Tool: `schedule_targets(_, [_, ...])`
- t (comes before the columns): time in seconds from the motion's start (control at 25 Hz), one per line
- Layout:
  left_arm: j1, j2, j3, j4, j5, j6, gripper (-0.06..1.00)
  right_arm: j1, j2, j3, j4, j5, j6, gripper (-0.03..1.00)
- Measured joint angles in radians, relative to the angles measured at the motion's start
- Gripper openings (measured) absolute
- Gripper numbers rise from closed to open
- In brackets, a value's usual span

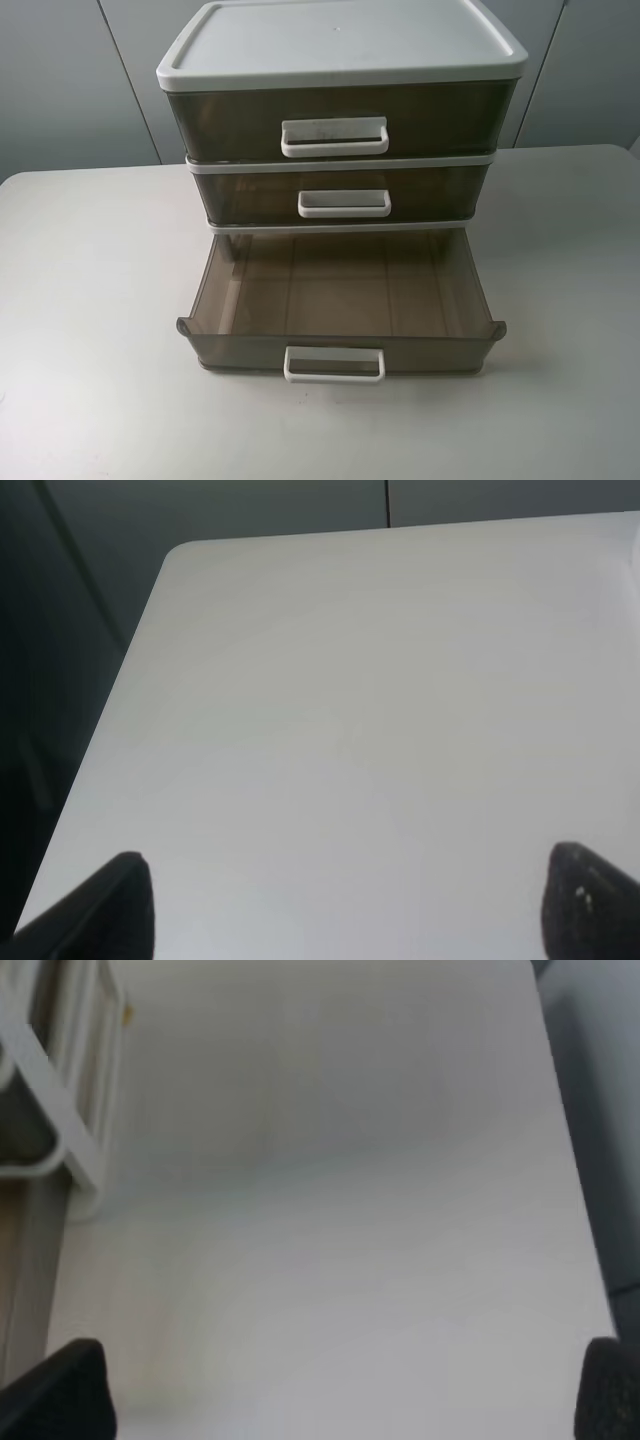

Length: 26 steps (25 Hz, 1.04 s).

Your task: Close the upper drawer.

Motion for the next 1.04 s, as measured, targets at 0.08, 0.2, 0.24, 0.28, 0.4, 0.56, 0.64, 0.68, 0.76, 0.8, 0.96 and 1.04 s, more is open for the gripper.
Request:
schedule_targets(0.08, [0.0,0.0,0.0,0.0,0.0,0.0,0.74,0.0,-0.074,0.09,0.049,-0.015,0.011,0.7])
schedule_targets(0.2, [0.0,0.0,0.0,0.0,0.0,0.0,0.74,0.0,-0.199,0.209,0.095,-0.057,0.015,0.7])
schedule_targets(0.24, [0.0,0.0,0.0,0.0,0.0,0.0,0.74,-0.002,-0.25,0.247,0.1,-0.062,0.015,0.7])
schedule_targets(0.28, [0.0,0.0,0.0,0.0,0.0,0.0,0.74,-0.007,-0.302,0.275,0.107,-0.068,0.015,0.7])
schedule_targets(0.4, [0.0,0.0,0.0,0.0,0.0,0.0,0.74,-0.03,-0.439,0.369,0.146,-0.116,0.01,0.7])
schedule_targets(0.56, [0.0,0.0,0.0,0.0,0.0,0.0,0.74,-0.058,-0.597,0.43,0.151,-0.123,-0.02,0.7])
schedule_targets(0.64, [0.0,0.0,0.0,-0.002,0.0,0.0,0.74,-0.071,-0.656,0.43,0.151,-0.125,-0.049,0.7])
schedule_targets(0.68, [0.0,0.0,0.0,-0.002,0.0,0.0,0.74,-0.079,-0.666,0.43,0.151,-0.125,-0.063,0.7])
schedule_targets(0.76, [0.0,0.0,0.0,-0.002,0.002,0.0,0.74,-0.087,-0.668,0.43,0.151,-0.125,-0.079,0.7])
schedule_targets(0.8, [0.0,0.0,0.0,-0.002,0.002,0.0,0.74,-0.088,-0.67,0.431,0.151,-0.125,-0.079,0.7])
schedule_targets(0.96, [0.0,0.0,0.0,-0.002,0.002,0.0,0.74,-0.089,-0.671,0.431,0.151,-0.125,-0.079,0.7])
schedule_targets(1.04, [0.0,0.0,0.0,-0.002,0.002,0.0,0.74,-0.089,-0.671,0.431,0.151,-0.125,-0.079,0.7])
